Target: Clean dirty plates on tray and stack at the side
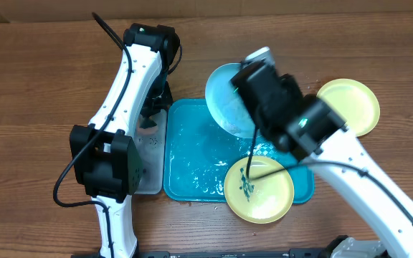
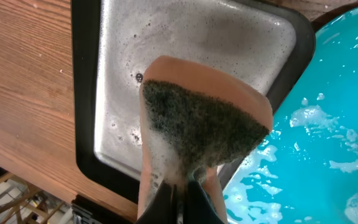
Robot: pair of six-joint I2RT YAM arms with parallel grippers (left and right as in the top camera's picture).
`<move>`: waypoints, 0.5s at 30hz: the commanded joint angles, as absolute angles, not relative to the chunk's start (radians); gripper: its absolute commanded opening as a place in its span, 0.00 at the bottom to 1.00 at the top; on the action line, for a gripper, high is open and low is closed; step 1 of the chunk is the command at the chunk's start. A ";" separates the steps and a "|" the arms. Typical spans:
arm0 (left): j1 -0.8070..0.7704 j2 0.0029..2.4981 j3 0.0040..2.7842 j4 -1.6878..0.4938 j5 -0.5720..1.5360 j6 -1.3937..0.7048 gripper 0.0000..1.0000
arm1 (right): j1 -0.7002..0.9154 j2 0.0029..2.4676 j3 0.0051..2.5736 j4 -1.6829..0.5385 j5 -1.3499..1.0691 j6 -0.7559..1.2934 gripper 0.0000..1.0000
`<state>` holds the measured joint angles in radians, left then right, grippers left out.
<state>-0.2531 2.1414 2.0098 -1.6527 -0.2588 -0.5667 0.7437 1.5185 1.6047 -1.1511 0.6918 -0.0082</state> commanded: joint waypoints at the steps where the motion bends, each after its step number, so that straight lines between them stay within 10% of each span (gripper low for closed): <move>1: -0.245 2.119 2.032 -1.652 -0.272 -0.544 0.04 | 0.844 1.505 1.632 -1.155 1.007 -0.058 0.04; 15: -0.245 2.119 2.032 -1.649 -0.269 -0.523 0.04 | 0.934 1.505 1.632 -1.169 1.338 -0.122 0.04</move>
